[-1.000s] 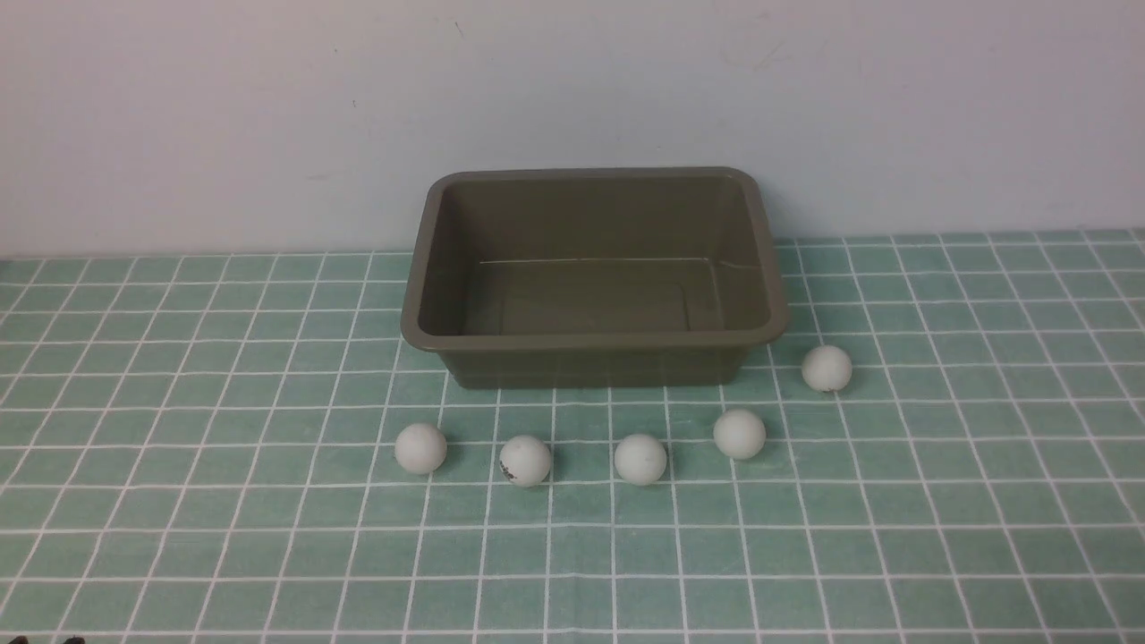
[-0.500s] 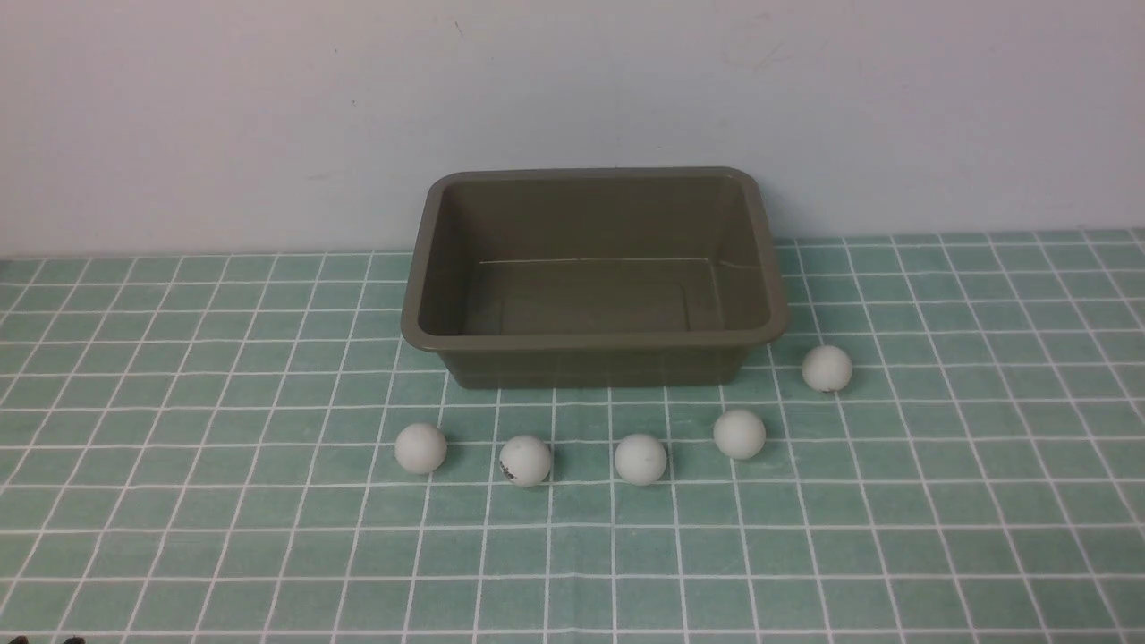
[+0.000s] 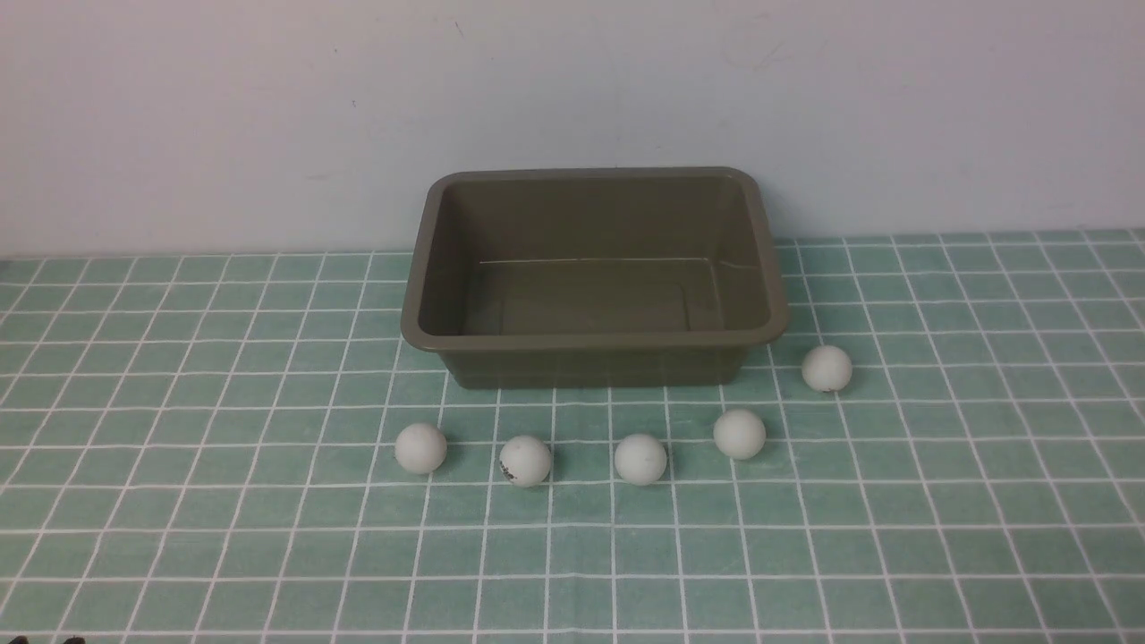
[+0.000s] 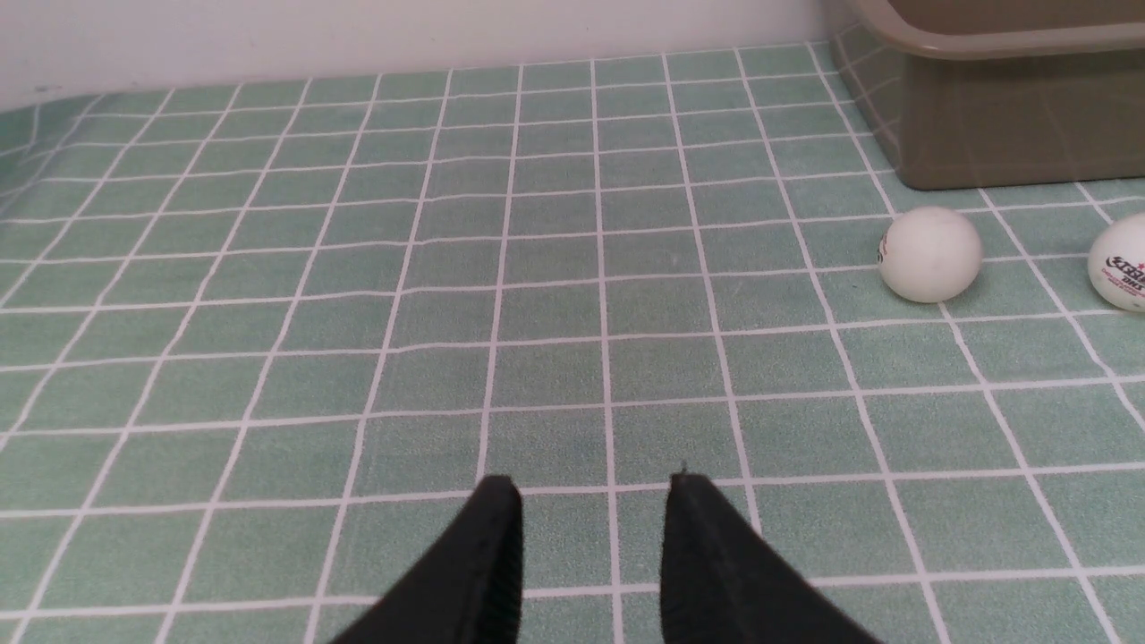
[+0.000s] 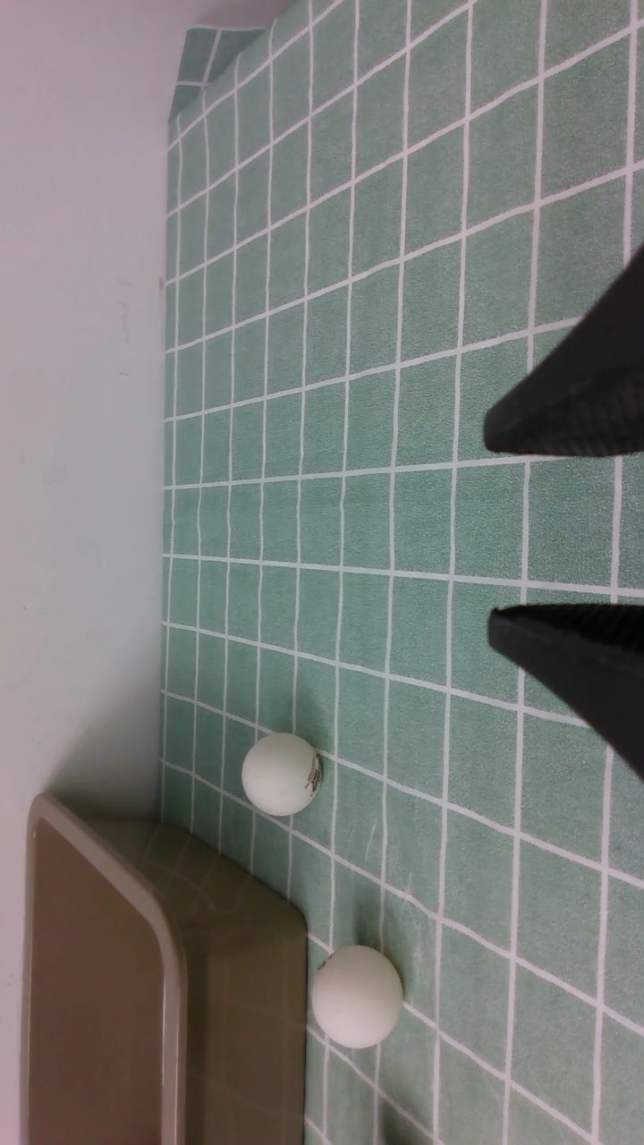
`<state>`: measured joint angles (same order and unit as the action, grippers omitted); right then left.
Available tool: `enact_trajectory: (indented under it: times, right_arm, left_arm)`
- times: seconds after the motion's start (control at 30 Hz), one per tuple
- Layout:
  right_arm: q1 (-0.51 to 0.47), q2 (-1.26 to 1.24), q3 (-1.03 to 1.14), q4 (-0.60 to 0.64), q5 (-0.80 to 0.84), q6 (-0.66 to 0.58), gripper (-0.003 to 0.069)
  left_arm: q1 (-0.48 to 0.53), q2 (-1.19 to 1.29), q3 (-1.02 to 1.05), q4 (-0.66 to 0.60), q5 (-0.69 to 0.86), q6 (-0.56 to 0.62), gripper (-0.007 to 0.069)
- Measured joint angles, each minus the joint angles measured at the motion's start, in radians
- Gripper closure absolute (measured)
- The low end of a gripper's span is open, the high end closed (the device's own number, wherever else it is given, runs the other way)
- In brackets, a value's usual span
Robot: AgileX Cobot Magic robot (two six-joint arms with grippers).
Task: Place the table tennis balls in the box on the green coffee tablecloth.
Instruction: 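Reach for and grasp a ping pong ball on the table beside the basket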
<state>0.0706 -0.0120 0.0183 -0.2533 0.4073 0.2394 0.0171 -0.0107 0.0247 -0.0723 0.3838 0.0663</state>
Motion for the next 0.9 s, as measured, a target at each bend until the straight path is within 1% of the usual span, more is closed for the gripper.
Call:
enact_trajectory:
  times: [0.27, 0.4, 0.47, 0.6, 0.67, 0.8, 0.9]
  right_arm:
    - [0.000, 0.000, 0.000, 0.000, -0.002, 0.000, 0.0435]
    - [0.000, 0.000, -0.002, 0.006, -0.037, 0.014, 0.0435]
    - [0.000, 0.000, -0.038, 0.016, -0.033, 0.019, 0.0435]
    - [0.000, 0.000, -0.177, 0.041, 0.006, 0.022, 0.0435]
    - [0.000, 0.002, -0.297, 0.063, 0.094, 0.023, 0.0435]
    - [0.000, 0.009, -0.446, 0.075, 0.278, 0.025, 0.0435]
    - [0.000, 0.009, -0.468, 0.075, 0.303, 0.026, 0.0435]
  left_arm:
    - [0.000, 0.000, 0.000, 0.000, 0.000, 0.000, 0.0419]
    - [0.000, 0.000, 0.000, 0.000, 0.000, 0.000, 0.0419]
    - [0.000, 0.000, 0.000, 0.000, 0.000, 0.000, 0.0419]
    - [0.000, 0.000, 0.000, 0.000, 0.000, 0.000, 0.0419]
    - [0.000, 0.000, 0.000, 0.000, 0.000, 0.000, 0.0419]
    - [0.000, 0.000, 0.000, 0.000, 0.000, 0.000, 0.0419]
    - [0.000, 0.000, 0.000, 0.000, 0.000, 0.000, 0.0419]
